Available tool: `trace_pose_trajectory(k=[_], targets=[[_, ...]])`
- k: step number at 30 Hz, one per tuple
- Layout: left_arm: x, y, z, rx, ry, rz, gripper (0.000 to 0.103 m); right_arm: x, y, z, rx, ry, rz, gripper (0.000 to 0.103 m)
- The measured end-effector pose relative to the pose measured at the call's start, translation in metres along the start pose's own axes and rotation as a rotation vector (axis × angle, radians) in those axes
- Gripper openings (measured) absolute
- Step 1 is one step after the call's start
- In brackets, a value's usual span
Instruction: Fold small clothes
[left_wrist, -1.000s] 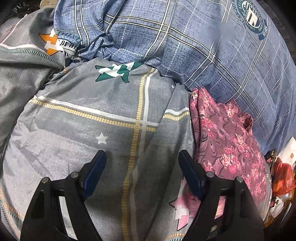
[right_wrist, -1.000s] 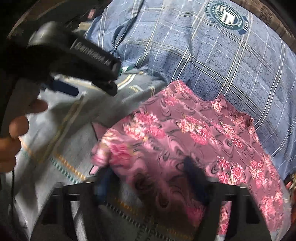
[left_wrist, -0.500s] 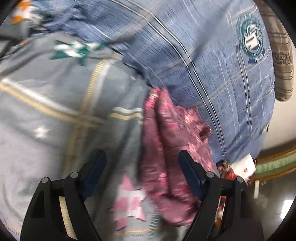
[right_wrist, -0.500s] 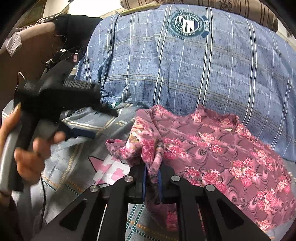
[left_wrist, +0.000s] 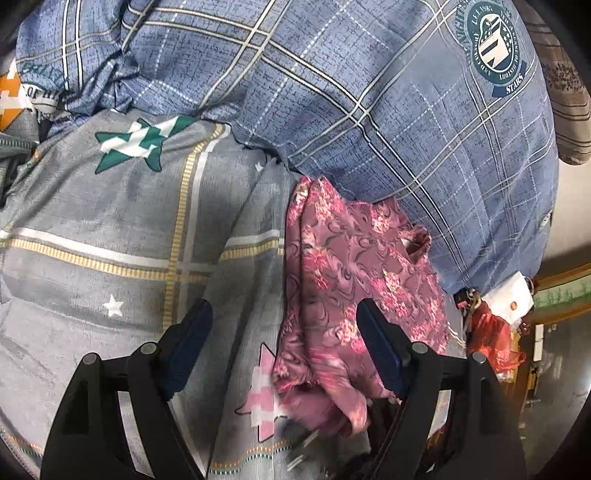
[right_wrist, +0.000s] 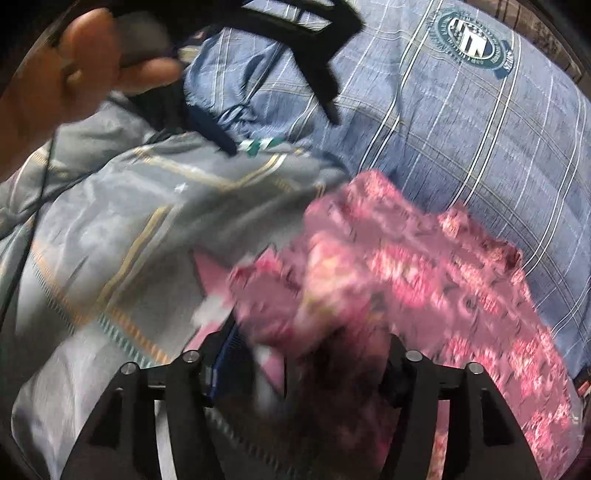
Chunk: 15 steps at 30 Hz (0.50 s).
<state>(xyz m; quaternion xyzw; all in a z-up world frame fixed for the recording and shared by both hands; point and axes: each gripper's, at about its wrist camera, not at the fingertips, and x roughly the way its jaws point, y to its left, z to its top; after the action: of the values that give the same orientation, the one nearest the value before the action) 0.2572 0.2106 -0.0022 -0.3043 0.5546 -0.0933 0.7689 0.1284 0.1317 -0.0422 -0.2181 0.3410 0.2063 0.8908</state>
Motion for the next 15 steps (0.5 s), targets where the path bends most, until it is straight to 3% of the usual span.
trace_pose_trajectory(k=[1,3,8,13,15], targets=[[-0.001,0.001,0.0,-0.001,0.009,-0.011,0.08,0.002,-0.008,0.004,0.044,-0.004,-0.002,0.022],[0.003,0.0,0.003,-0.012,0.025,-0.06,0.08,-0.001,-0.033,0.008,0.171,-0.028,0.082,0.016],[0.034,-0.017,0.011,-0.037,0.095,-0.135,0.08,-0.033,-0.061,0.006,0.242,-0.14,0.085,0.013],[0.072,-0.045,0.016,-0.029,0.15,-0.136,0.08,-0.045,-0.075,0.005,0.265,-0.176,0.106,0.013],[0.085,-0.055,0.017,-0.012,0.16,-0.1,0.08,-0.042,-0.078,0.003,0.273,-0.17,0.125,0.013]])
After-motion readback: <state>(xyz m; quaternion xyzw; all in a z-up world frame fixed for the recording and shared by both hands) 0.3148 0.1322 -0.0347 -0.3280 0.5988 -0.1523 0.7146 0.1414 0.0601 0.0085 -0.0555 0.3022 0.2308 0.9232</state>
